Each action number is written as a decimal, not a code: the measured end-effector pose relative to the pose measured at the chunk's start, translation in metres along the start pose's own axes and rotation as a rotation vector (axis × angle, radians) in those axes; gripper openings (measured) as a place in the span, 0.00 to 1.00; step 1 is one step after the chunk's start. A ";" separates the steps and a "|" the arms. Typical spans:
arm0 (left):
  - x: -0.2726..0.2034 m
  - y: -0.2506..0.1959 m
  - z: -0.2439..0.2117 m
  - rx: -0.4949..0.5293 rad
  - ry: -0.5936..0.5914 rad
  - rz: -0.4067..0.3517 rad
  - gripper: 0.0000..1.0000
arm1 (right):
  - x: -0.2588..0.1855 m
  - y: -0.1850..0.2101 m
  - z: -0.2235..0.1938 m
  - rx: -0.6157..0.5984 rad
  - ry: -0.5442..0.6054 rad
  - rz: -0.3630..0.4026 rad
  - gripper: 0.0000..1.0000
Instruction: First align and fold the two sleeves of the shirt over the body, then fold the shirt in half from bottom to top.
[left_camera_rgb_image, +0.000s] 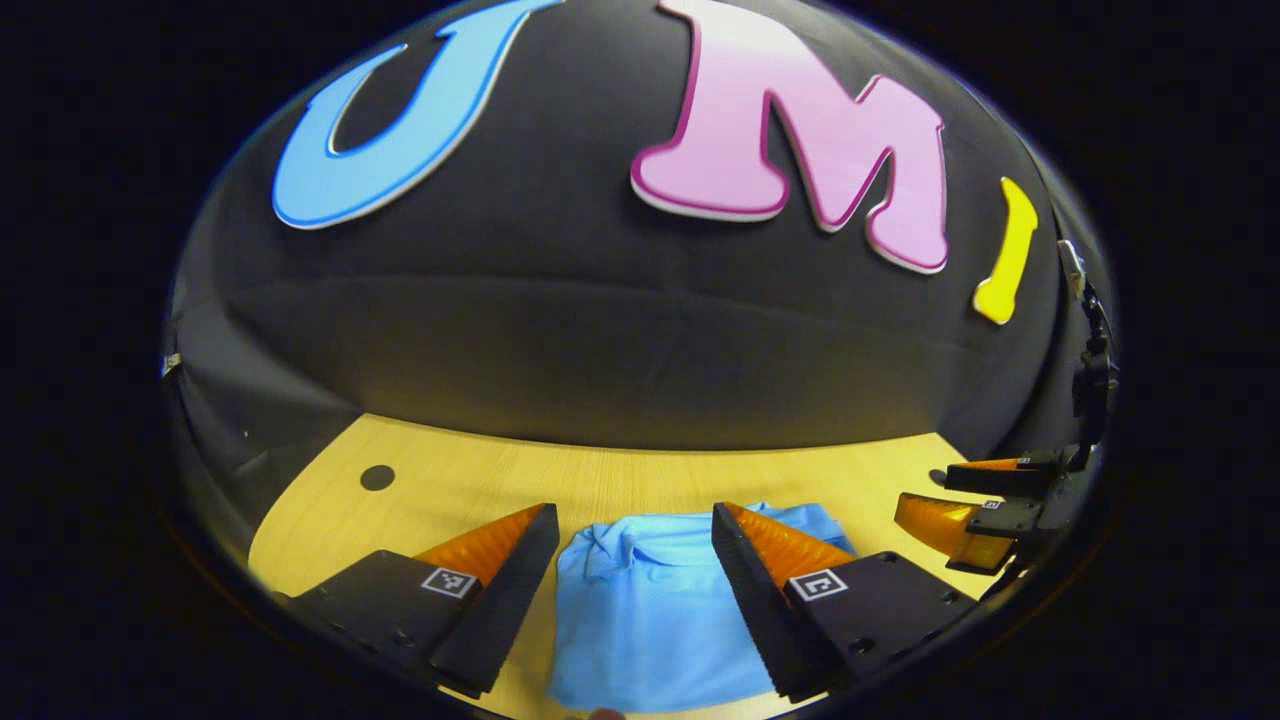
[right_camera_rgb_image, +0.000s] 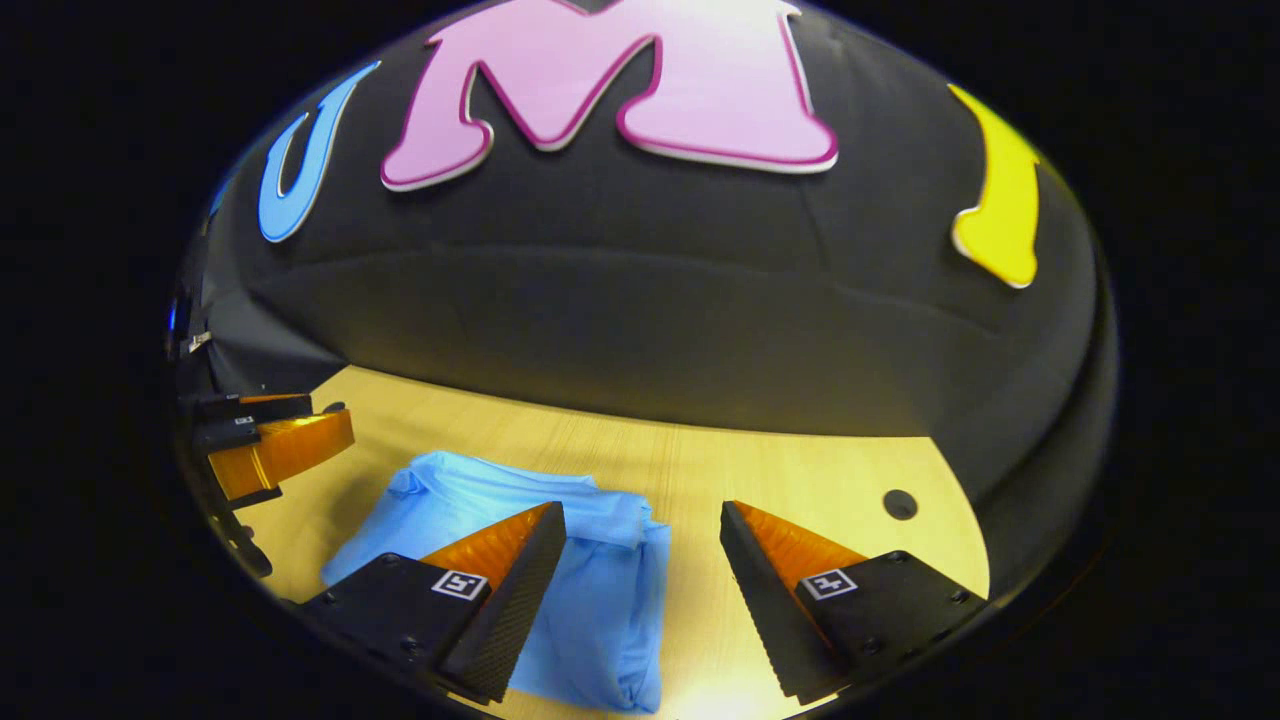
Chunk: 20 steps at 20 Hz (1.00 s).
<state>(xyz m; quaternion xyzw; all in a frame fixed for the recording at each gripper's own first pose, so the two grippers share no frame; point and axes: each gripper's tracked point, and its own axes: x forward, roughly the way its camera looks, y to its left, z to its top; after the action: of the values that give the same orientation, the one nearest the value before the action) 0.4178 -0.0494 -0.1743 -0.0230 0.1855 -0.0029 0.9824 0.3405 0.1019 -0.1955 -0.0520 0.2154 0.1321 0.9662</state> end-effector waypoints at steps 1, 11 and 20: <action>-0.021 -0.001 0.006 0.007 -0.019 -0.003 0.97 | -0.020 -0.002 0.008 0.006 -0.018 -0.013 0.97; -0.255 -0.004 0.027 0.042 -0.166 -0.027 0.97 | -0.230 0.006 0.040 0.093 -0.131 -0.076 0.97; -0.406 -0.014 -0.011 -0.011 -0.230 -0.063 0.97 | -0.368 0.029 0.013 0.104 -0.205 -0.090 0.96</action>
<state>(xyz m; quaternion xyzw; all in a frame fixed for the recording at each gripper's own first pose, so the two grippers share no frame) 0.0354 -0.0583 -0.0360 -0.0343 0.0709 -0.0299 0.9964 0.0165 0.0460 -0.0265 0.0024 0.1193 0.0818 0.9895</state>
